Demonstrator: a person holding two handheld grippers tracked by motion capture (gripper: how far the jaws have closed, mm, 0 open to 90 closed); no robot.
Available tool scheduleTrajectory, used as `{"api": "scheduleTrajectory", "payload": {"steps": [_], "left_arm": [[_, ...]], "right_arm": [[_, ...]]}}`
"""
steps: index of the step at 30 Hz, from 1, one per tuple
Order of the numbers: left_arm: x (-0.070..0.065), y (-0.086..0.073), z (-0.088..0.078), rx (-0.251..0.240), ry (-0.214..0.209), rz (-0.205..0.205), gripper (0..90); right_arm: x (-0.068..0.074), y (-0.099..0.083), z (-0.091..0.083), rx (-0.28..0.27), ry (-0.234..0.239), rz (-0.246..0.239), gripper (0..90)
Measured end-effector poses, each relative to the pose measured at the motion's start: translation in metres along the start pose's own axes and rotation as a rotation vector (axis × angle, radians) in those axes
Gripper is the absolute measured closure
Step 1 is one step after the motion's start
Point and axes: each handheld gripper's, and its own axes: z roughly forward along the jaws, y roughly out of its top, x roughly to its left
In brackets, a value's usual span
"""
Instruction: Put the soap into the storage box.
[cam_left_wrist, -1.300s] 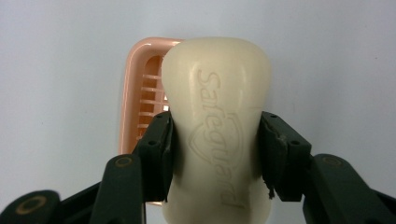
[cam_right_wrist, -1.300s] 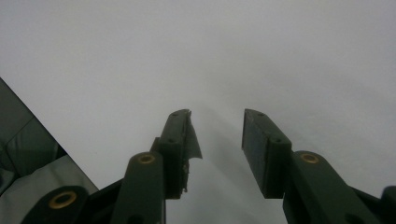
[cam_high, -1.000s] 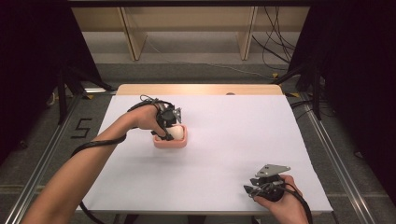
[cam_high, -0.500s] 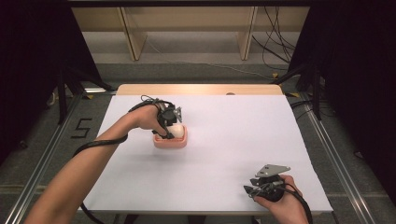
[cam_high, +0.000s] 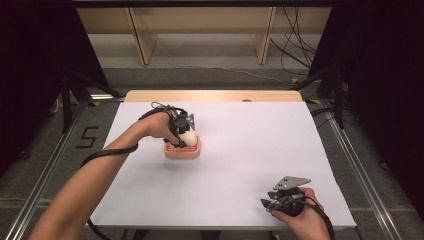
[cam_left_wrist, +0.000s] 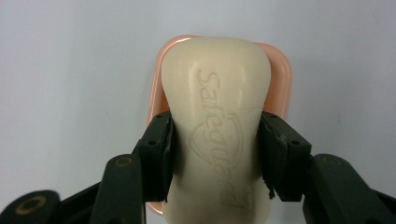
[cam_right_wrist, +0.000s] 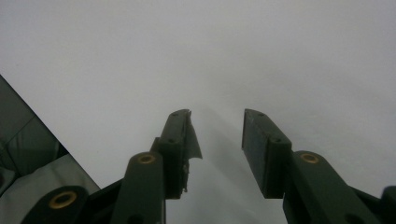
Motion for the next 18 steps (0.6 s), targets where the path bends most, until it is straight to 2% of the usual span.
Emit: {"api": "scheduleTrajectory", "payload": {"steps": [8,15,17,18], "left_arm": [[0.0038,-0.0037,0.0039,-0.008,0.012,-0.016,49.2],[0.0041,-0.0056,0.0069,-0.007,0.010,-0.010,49.2],[0.0035,-0.0058,0.0081,-0.004,0.007,-0.006,49.2],[0.0033,-0.0058,0.0095,-0.011,0.008,-0.009,49.1]], "right_arm": [[-0.0004,0.0000,-0.0004,0.006,-0.003,-0.003,62.0],[0.0000,-0.0001,0.0001,0.000,-0.002,0.000,62.0],[-0.0008,-0.0005,0.0007,-0.003,-0.006,-0.015,62.0],[-0.0002,-0.0001,0.0000,0.000,0.000,-0.002,62.0]]}}
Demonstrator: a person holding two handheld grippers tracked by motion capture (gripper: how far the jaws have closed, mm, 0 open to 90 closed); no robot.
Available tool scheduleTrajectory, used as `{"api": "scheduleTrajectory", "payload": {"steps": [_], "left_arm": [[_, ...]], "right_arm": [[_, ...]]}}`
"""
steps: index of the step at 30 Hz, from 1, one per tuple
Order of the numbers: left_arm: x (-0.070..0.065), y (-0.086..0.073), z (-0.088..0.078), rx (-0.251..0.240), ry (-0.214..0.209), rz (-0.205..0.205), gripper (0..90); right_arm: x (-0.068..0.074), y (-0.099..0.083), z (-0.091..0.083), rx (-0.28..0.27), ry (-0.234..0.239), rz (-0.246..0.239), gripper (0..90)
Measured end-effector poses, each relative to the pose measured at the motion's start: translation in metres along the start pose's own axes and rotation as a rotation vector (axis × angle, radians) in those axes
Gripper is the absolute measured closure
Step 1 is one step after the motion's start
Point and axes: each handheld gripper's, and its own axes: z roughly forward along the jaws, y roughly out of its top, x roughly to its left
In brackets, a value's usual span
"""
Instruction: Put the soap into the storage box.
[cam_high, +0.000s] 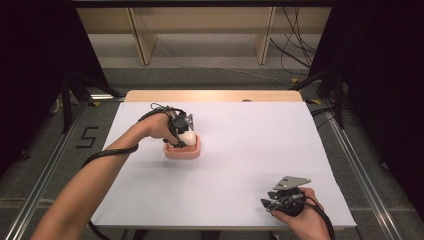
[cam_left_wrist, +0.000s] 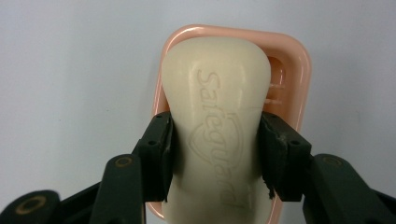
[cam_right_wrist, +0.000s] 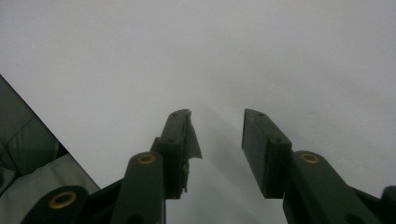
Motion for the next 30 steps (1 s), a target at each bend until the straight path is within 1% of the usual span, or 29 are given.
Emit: {"api": "scheduleTrajectory", "payload": {"steps": [3,11,14,16,17,19,20,21,22,30], "left_arm": [[0.000,0.000,0.001,0.004,0.000,0.008,49.2],[0.000,0.001,0.003,0.007,0.001,0.007,49.1],[0.000,0.001,0.005,0.006,0.001,0.000,49.1],[0.000,0.000,0.006,0.012,-0.001,-0.001,49.1],[0.000,0.000,0.007,0.013,-0.003,-0.004,49.1],[0.001,-0.001,0.008,0.008,-0.006,-0.012,49.1],[0.001,-0.002,0.009,0.006,-0.007,-0.016,49.1],[0.001,-0.002,0.009,0.008,-0.010,-0.020,49.1],[0.001,-0.003,0.010,0.012,-0.009,-0.017,49.1],[0.002,-0.005,0.013,0.021,-0.021,-0.032,48.8]], "right_arm": [[-0.001,0.000,0.001,-0.003,-0.004,-0.013,62.0],[-0.001,0.000,0.001,-0.001,-0.003,-0.014,61.7],[0.000,0.000,0.001,-0.005,-0.003,-0.013,61.5],[0.000,0.000,0.000,-0.006,-0.003,-0.010,61.4],[0.001,0.000,0.000,0.000,-0.001,0.004,61.3],[0.001,0.000,0.000,-0.002,0.000,0.010,60.8],[0.002,0.000,0.000,0.002,0.001,0.029,60.5],[0.000,0.000,0.000,-0.003,0.000,0.004,60.5],[0.000,0.000,0.000,-0.003,0.001,0.006,60.2],[0.000,0.000,0.000,-0.003,0.000,0.007,59.7]]}}
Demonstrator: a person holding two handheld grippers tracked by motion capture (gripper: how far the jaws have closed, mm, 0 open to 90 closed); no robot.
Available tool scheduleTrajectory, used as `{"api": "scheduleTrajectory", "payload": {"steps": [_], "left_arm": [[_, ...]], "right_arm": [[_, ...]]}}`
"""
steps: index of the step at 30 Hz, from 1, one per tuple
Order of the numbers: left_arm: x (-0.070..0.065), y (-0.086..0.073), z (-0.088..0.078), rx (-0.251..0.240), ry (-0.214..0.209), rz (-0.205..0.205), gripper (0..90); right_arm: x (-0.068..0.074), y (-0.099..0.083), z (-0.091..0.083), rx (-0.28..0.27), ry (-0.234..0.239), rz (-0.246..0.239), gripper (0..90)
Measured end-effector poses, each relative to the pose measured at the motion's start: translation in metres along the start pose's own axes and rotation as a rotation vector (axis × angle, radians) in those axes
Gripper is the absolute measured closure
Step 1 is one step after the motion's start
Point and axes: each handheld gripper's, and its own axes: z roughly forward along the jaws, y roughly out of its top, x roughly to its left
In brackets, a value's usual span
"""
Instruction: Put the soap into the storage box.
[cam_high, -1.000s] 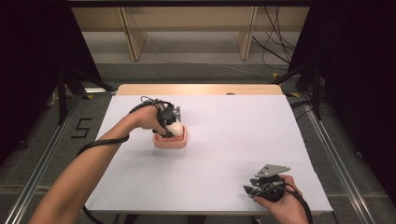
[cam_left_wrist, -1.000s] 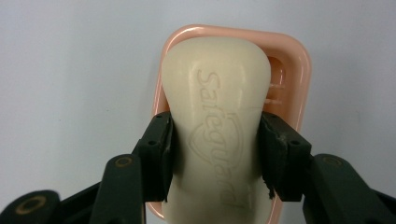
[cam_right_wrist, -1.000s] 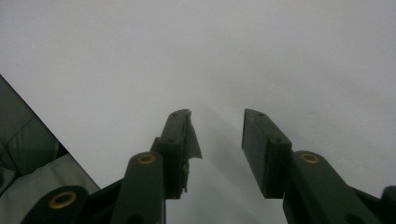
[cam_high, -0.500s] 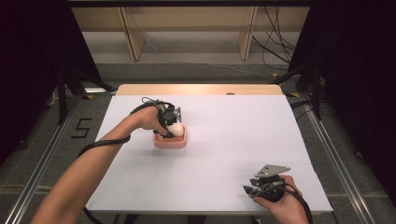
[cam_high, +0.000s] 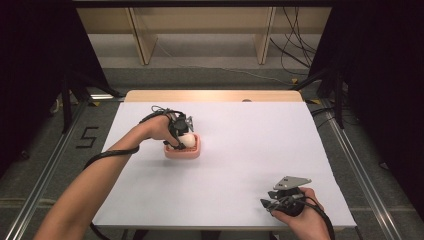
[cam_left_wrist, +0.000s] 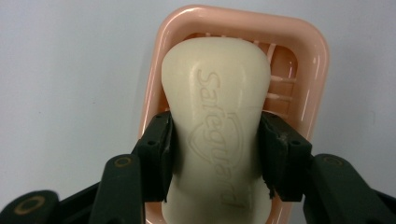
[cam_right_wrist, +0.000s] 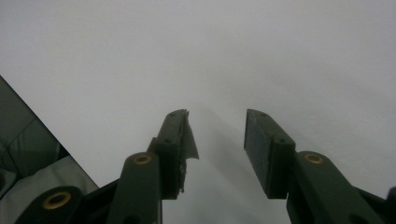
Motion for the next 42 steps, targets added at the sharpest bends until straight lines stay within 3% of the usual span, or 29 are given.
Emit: {"api": "scheduleTrajectory", "payload": {"steps": [6,7,11,14,21,24,25,26,30,32,33,36,37,39,40,42], "left_arm": [[0.001,0.001,-0.002,-0.002,-0.001,-0.028,45.7],[0.002,0.002,-0.007,-0.024,0.002,-0.063,43.0],[0.003,0.002,-0.018,-0.067,0.015,-0.088,41.4],[0.001,0.001,-0.022,-0.070,0.017,-0.094,40.5],[-0.012,-0.006,-0.036,-0.128,0.047,-0.102,37.7],[-0.022,-0.012,-0.042,-0.170,0.072,-0.135,35.8],[-0.029,-0.019,-0.045,-0.207,0.095,-0.156,35.6],[-0.029,-0.019,-0.045,-0.207,0.095,-0.156,35.6],[-0.052,-0.040,-0.047,-0.298,0.128,-0.245,34.4],[-0.056,-0.045,-0.048,-0.302,0.139,-0.268,34.6],[-0.064,-0.055,-0.048,-0.333,0.177,-0.297,34.8],[-0.071,-0.066,-0.050,-0.368,0.187,-0.345,34.9],[-0.079,-0.076,-0.050,-0.408,0.213,-0.399,34.9],[-0.087,-0.087,-0.051,-0.424,0.222,-0.429,35.0],[-0.087,-0.087,-0.051,-0.424,0.222,-0.429,35.0],[-0.101,-0.104,-0.048,-0.435,0.248,-0.435,35.0]], "right_arm": [[0.000,0.000,0.000,-0.001,0.000,-0.001,58.9],[0.000,0.000,0.000,-0.001,0.001,-0.001,58.9],[0.000,0.000,0.000,0.007,0.000,0.000,58.4],[0.000,0.000,0.000,0.005,-0.001,0.000,58.4],[0.000,0.000,-0.001,0.003,-0.003,-0.005,57.6],[-0.001,0.000,0.000,-0.010,-0.012,-0.016,57.3],[-0.001,0.000,0.000,-0.007,-0.012,-0.018,57.2],[-0.001,0.000,0.000,-0.007,-0.012,-0.018,57.2],[-0.001,0.000,0.000,-0.009,-0.010,-0.016,56.8],[0.000,0.000,0.000,-0.005,-0.009,-0.002,56.7],[0.000,0.000,-0.001,0.003,-0.007,-0.001,56.6],[0.001,0.000,0.000,0.002,-0.006,0.004,56.5],[0.001,-0.001,0.004,-0.044,-0.016,-0.003,56.4],[0.002,0.000,0.002,-0.012,-0.011,0.010,56.3],[0.002,0.000,0.002,-0.012,-0.011,0.010,56.3],[0.003,0.000,0.002,-0.012,-0.011,0.010,56.2]]}}
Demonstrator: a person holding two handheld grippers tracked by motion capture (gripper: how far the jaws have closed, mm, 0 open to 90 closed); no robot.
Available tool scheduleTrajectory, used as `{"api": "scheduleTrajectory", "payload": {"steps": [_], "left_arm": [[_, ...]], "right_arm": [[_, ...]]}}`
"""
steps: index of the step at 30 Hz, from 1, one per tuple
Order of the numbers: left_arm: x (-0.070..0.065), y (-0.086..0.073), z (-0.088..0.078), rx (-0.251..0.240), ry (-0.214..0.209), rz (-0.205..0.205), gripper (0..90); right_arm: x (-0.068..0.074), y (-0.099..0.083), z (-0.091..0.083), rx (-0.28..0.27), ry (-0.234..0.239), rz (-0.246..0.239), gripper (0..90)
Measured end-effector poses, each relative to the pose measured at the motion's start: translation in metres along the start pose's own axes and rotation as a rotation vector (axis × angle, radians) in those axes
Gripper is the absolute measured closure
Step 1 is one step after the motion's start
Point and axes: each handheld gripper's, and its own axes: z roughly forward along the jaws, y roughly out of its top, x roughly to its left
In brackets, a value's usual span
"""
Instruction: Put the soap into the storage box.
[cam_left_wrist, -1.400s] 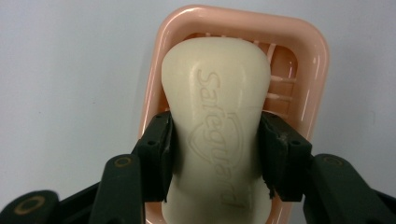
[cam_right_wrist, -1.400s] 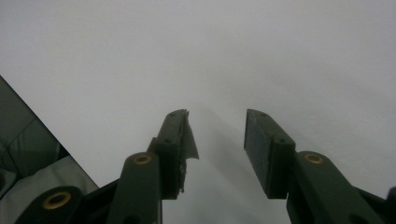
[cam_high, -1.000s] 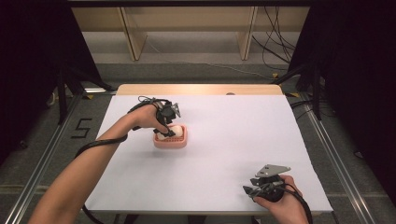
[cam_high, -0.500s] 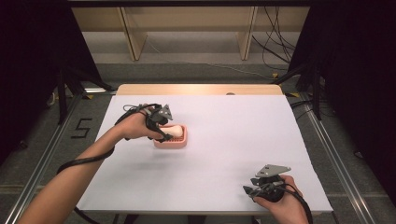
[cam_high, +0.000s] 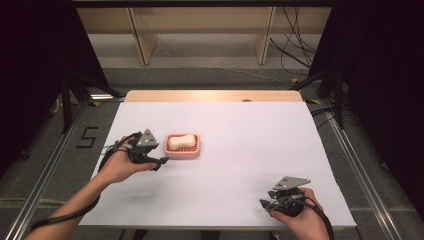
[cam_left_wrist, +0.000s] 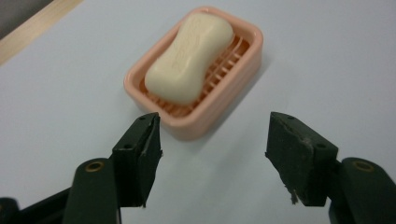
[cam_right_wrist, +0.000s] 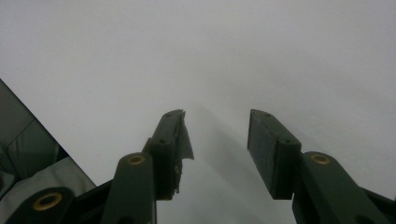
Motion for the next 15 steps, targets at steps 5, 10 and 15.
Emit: {"api": "scheduleTrajectory", "payload": {"steps": [5,10,15], "left_arm": [[-0.012,-0.035,-0.008,0.001,0.010,-0.050,34.9],[-0.023,-0.062,-0.015,0.030,-0.003,-0.058,34.9],[-0.031,-0.071,-0.019,0.033,-0.004,-0.078,34.9]], "right_arm": [[0.000,0.000,0.000,0.010,0.002,-0.002,55.8],[-0.001,0.000,0.001,0.006,-0.001,-0.015,55.2],[-0.001,-0.001,0.002,0.001,0.005,-0.011,54.3]]}}
